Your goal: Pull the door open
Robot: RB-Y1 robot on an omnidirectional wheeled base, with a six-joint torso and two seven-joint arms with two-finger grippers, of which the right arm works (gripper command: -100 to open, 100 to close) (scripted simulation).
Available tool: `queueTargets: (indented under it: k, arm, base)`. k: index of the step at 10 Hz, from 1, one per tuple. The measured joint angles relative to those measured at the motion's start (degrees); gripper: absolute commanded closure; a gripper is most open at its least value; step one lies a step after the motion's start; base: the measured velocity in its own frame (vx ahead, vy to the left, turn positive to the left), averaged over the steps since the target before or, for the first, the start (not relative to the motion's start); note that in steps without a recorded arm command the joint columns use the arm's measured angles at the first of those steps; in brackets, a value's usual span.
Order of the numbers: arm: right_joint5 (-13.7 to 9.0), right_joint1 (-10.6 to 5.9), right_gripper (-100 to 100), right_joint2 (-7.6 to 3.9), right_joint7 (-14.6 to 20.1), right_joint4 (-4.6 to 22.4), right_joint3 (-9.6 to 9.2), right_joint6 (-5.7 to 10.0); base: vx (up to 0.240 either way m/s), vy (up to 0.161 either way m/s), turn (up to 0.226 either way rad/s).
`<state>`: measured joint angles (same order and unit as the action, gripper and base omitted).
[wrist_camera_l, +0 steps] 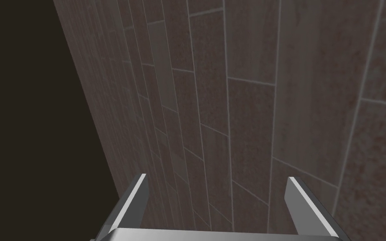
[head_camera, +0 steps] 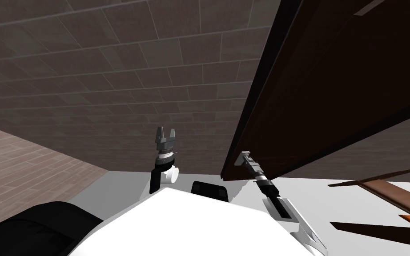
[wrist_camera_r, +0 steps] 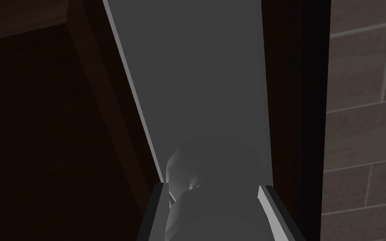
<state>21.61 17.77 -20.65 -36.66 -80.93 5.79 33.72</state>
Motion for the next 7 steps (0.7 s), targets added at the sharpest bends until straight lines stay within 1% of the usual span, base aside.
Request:
queueTargets:
  k: [2, 3, 4, 5, 6, 7]
  arm:
    - [-2.37, 0.28, 100, 0.11, 3.2, -0.43, -0.39, -0.2]
    - [-3.69, 0.41, 100, 0.16, 4.79, -0.58, -0.61, -0.2]
    - [-4.27, 0.53, 100, 0.22, 5.89, -0.84, -0.81, -0.37]
    - [-5.29, 0.9, 100, 0.24, 7.26, -1.3, -0.96, -0.57]
    - [-6.71, 1.1, 100, 0.31, 8.82, -1.52, -1.04, -0.62]
    - [-7.39, 1.11, 100, 0.33, 9.88, -1.56, -1.17, -0.56]
  base:
    - [-0.087, -0.066, 0.128]
    - [-0.06, -0.046, 0.066]
    - [-0.05, -0.035, 0.092]
    - [-0.072, -0.044, 0.16]
    - [-0.054, -0.04, 0.067]
    - [-0.061, -0.045, 0.1]
